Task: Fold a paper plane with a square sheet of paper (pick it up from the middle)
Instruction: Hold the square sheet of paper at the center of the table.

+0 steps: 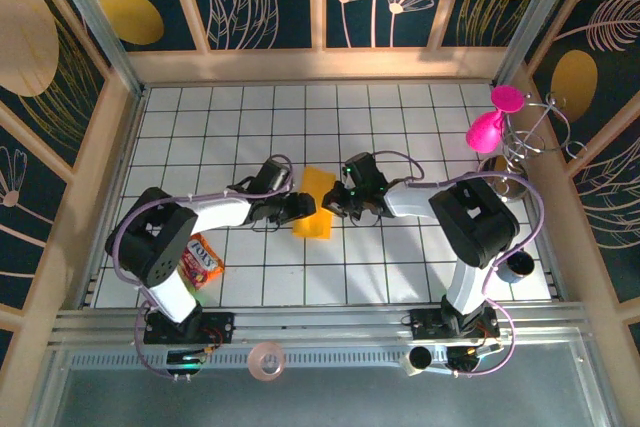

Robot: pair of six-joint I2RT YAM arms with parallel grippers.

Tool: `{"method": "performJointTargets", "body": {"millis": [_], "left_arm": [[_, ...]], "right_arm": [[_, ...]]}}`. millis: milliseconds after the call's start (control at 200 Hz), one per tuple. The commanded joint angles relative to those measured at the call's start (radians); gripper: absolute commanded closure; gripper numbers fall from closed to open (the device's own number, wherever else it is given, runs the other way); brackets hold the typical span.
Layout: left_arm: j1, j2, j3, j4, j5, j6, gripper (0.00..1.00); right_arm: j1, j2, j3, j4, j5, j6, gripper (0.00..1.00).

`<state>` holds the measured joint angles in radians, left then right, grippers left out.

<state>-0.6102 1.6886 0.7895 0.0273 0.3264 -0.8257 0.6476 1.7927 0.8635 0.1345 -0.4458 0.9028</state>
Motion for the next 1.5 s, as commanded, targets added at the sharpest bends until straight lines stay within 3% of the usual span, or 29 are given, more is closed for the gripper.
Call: {"method": "performJointTargets", "body": {"millis": [0,220,395,921,1026,1211,1497], "left_arm": [[0.006,-0.044,-0.054,0.05,0.092,-0.062,0.45],[0.009,-0.067,-0.074,0.083,0.045,-0.059,0.44],[0.03,-0.053,-0.047,0.07,-0.04,-0.012,0.43],[0.043,0.079,0.021,0.034,-0.025,0.024,0.55],[0.043,0.1,0.011,0.029,-0.041,0.015,0.57],[0.043,0.15,0.008,0.016,-0.084,0.013,0.58],[0.042,0.229,-0.055,0.038,-0.103,0.016,0.58]], "right_arm": [[0.012,0.008,0.026,-0.05,0.001,-0.023,1.0],[0.014,0.001,0.068,-0.153,0.016,-0.146,1.0],[0.013,0.006,0.056,-0.127,0.025,-0.144,1.0],[0.014,0.017,0.064,-0.111,0.038,-0.156,0.99],[0.014,0.003,0.058,-0.111,0.049,-0.149,0.94],[0.006,-0.084,0.052,-0.133,0.132,-0.133,0.73],[-0.029,-0.196,-0.03,-0.075,0.303,-0.061,0.76]]}}
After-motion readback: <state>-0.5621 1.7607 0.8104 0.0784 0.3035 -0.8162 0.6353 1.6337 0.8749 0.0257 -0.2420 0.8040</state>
